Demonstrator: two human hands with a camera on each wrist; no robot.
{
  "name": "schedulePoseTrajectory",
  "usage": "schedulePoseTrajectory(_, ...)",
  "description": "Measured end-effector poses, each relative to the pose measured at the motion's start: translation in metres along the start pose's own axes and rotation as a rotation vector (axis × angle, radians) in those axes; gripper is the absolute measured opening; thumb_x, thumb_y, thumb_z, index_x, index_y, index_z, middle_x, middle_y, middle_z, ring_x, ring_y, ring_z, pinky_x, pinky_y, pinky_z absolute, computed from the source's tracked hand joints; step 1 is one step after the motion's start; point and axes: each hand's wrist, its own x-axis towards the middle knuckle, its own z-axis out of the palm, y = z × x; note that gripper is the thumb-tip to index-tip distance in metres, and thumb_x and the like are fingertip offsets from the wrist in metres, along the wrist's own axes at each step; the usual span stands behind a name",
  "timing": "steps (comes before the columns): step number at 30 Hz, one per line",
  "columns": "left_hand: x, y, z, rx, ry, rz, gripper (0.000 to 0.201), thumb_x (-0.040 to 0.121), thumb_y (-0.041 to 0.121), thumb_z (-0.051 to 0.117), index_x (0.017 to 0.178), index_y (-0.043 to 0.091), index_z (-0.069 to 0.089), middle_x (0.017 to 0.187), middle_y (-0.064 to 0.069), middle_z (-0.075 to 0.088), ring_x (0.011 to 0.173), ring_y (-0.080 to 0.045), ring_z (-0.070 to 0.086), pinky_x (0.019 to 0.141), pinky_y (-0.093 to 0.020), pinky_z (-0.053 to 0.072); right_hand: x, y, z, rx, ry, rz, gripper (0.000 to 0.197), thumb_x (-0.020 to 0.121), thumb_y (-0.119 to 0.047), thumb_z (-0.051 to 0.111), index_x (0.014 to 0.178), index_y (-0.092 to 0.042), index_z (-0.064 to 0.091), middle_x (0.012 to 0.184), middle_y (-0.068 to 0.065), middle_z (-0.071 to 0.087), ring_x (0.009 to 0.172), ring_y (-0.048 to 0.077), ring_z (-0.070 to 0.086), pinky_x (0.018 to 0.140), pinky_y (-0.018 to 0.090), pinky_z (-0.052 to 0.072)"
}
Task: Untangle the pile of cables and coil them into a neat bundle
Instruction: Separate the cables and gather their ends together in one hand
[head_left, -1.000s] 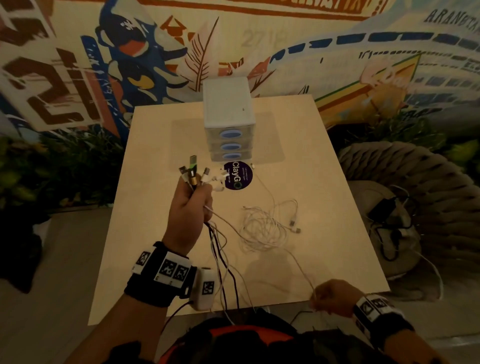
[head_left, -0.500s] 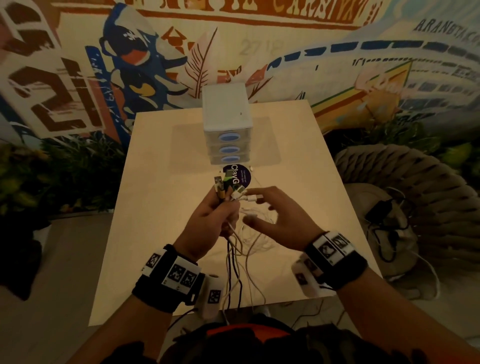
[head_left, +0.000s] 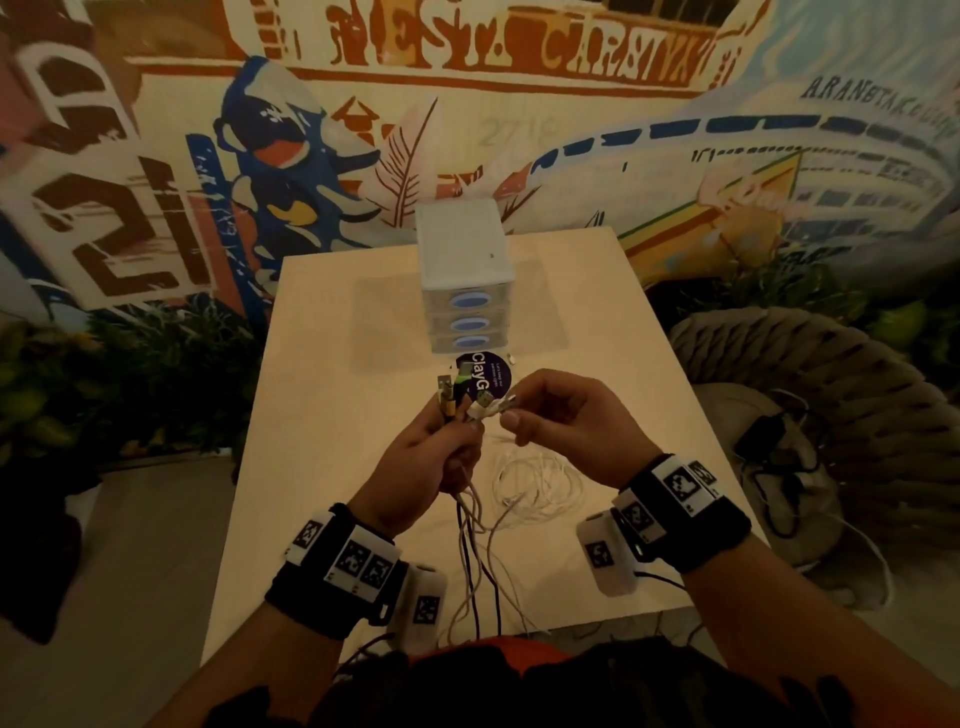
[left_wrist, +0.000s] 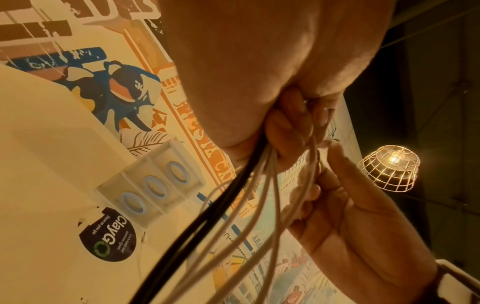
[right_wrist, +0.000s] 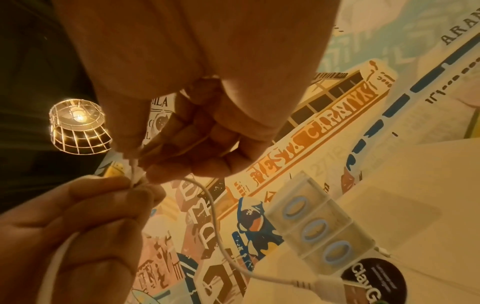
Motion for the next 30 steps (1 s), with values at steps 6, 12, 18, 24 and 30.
schedulePoseTrajectory(6, 0.003, 0.001, -0.005, -0.084, -0.073, -0.009, 0.018, 0.088, 0.011, 0.050, 0.083, 0.025, 0.059, 0.062, 0.004, 0.030, 0.050, -0.009, 0.024, 0.051, -0.027, 0.015, 0.003, -0.003, 0.000, -0.051, 0.055, -0.045, 0.029, 0.088, -0.028, 0.074, 0.112, -0.015, 0.069, 0.095, 0.000, 0.074, 0.084, 0.017, 0.070, 0.081, 0.037, 0.057)
schedulePoseTrajectory(12, 0.006, 0.002, -0.014, -0.131, -0.130, -0.037, 0.009, 0.090, 0.011, 0.049, 0.086, 0.019, 0.050, 0.058, 0.002, 0.025, 0.049, -0.012, 0.018, 0.051, -0.032, 0.013, 0.002, 0.029, 0.006, -0.613, -0.171, 0.059, 0.043, 0.091, -0.041, 0.073, 0.131, -0.032, 0.061, 0.131, -0.013, 0.057, 0.119, 0.000, 0.052, 0.102, 0.019, 0.039)
schedulePoseTrajectory(18, 0.010, 0.003, -0.022, -0.104, -0.133, -0.040, 0.013, 0.090, 0.011, 0.050, 0.082, 0.022, 0.050, 0.058, 0.003, 0.028, 0.050, -0.011, 0.021, 0.053, -0.033, 0.012, 0.005, 0.037, 0.011, -0.401, -0.087, 0.218, 0.038, 0.093, -0.043, 0.068, 0.125, -0.031, 0.051, 0.125, -0.010, 0.065, 0.116, 0.008, 0.063, 0.103, 0.038, 0.050)
schedulePoseTrajectory(24, 0.014, 0.001, -0.024, -0.115, -0.174, -0.057, 0.012, 0.089, 0.008, 0.048, 0.080, 0.017, 0.047, 0.056, 0.003, 0.027, 0.049, -0.012, 0.019, 0.048, -0.030, 0.013, 0.016, 0.033, 0.029, -0.510, -0.189, 0.091, 0.031, 0.100, -0.028, 0.063, 0.130, -0.023, 0.063, 0.122, -0.005, 0.071, 0.112, 0.011, 0.066, 0.100, 0.034, 0.051)
schedulePoseTrajectory(30, 0.015, -0.001, -0.038, -0.161, -0.128, -0.101, 0.011, 0.088, 0.011, 0.050, 0.082, 0.021, 0.049, 0.056, 0.004, 0.026, 0.045, -0.009, 0.023, 0.046, -0.025, 0.015, -0.001, 0.032, 0.007, -0.361, -0.020, 0.218, 0.028, 0.104, -0.036, 0.052, 0.092, -0.020, 0.072, 0.087, -0.008, 0.075, 0.078, -0.002, 0.062, 0.079, 0.022, 0.046)
